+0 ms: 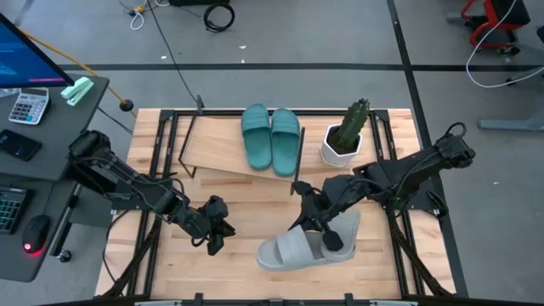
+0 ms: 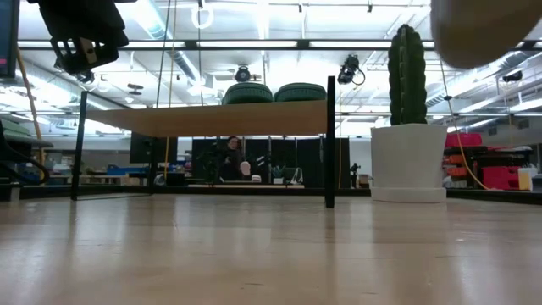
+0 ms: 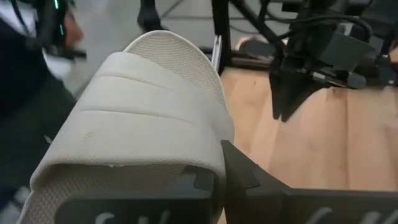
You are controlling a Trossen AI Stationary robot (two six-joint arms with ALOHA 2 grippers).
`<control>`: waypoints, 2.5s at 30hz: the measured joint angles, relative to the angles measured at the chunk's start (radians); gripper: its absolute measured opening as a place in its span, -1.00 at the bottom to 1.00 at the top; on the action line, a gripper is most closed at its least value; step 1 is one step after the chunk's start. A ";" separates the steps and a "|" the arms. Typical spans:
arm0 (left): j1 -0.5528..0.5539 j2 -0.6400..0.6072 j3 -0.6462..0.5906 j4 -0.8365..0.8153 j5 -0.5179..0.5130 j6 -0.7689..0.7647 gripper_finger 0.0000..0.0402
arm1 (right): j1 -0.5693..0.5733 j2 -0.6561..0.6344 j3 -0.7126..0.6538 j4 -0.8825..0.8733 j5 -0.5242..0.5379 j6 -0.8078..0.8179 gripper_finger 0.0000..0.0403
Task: Pick and place slides into the shelf
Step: Put the left gray slide on the shelf
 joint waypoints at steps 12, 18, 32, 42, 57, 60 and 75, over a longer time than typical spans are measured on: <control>0.000 0.000 0.000 -0.013 0.000 -0.001 -0.70 | 0.013 -0.002 0.001 0.183 0.034 -0.005 -0.96; 0.000 0.000 0.000 -0.019 0.000 -0.001 -0.67 | -0.013 -0.004 0.001 0.402 0.010 0.116 -0.96; 0.000 0.000 0.000 -0.018 0.000 -0.011 -0.70 | 0.169 0.076 0.000 0.103 0.870 0.065 -0.96; 0.000 0.000 0.000 -0.018 0.001 -0.011 -0.68 | 0.161 0.275 0.000 0.007 0.662 0.162 -0.96; -0.055 0.000 0.000 -0.014 0.057 -0.092 -0.73 | 0.039 0.437 -0.001 -0.104 0.562 0.065 -0.96; -0.072 0.000 0.000 -0.014 0.057 -0.098 -0.76 | 0.035 0.487 -0.001 -0.074 0.560 0.073 -0.96; -0.093 0.000 0.000 -0.017 0.053 -0.117 -0.77 | 0.031 0.527 0.000 -0.032 0.483 0.036 -0.67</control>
